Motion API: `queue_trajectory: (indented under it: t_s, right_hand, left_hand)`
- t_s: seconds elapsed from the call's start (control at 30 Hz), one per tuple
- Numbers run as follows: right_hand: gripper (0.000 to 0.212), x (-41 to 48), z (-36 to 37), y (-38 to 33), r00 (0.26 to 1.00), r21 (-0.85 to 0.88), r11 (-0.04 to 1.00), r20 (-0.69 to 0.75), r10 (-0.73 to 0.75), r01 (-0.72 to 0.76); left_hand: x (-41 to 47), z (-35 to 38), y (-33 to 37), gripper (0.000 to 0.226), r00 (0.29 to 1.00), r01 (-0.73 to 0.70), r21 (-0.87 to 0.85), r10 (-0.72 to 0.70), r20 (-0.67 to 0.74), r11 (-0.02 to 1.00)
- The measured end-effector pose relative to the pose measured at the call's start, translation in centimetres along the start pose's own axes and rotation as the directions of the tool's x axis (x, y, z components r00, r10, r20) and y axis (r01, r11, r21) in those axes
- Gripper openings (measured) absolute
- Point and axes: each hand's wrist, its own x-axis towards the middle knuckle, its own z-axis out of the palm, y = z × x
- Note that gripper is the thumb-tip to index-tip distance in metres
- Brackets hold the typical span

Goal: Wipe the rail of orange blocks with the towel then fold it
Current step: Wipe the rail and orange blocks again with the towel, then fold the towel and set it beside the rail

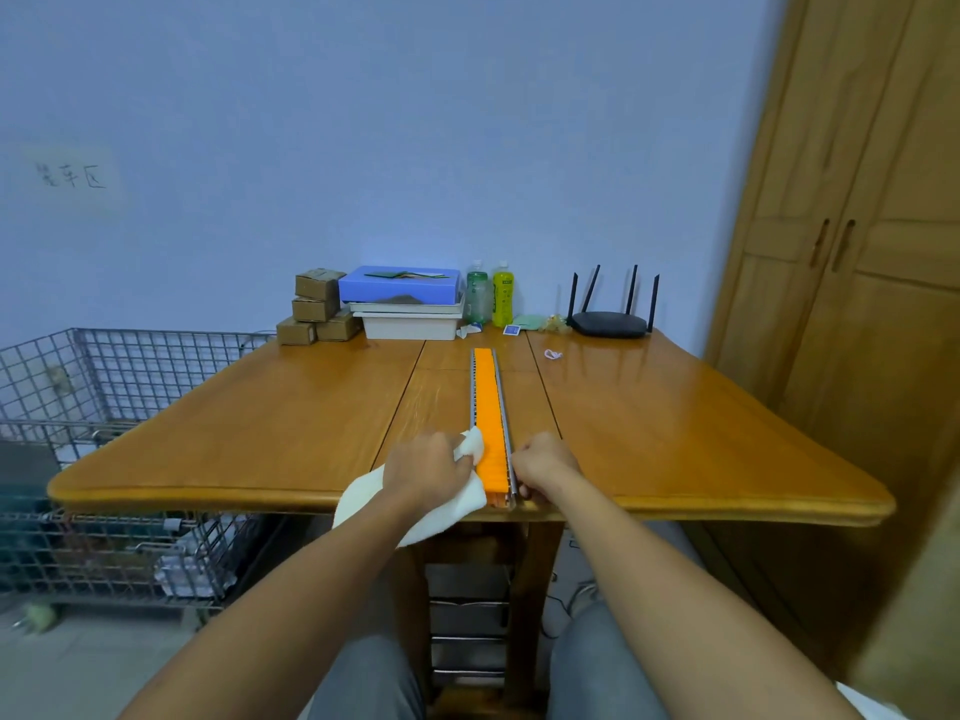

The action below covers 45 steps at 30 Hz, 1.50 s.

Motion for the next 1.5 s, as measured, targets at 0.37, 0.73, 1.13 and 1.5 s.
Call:
queue_trajectory:
  t_s: [0.37,0.73,1.13,1.5]
  right_hand:
    - [0.024,-5.0,-0.6,-0.4,0.999,-0.01,0.999,-0.038,-0.039,0.038]
    - [0.021,-6.0,-1.5,-0.3,0.995,-0.087,0.993,-0.061,-0.079,0.074]
    - [0.025,-1.5,-2.7,0.4,0.993,-0.134,0.987,-0.053,-0.101,0.093]
    - [0.035,2.1,-3.0,-0.6,0.95,0.264,0.939,0.16,-0.268,0.22]
  left_hand:
    - [-5.0,-1.4,0.3,0.039,0.997,0.069,-0.089,-0.068,0.024,0.994]
    - [-5.7,-2.4,0.7,0.042,0.998,0.057,-0.058,-0.056,0.017,0.997]
    - [-2.4,-2.2,0.7,0.042,0.994,0.108,-0.097,-0.105,0.042,0.989]
    - [3.4,-3.2,0.9,0.042,0.977,0.196,-0.176,-0.208,-0.051,0.965]
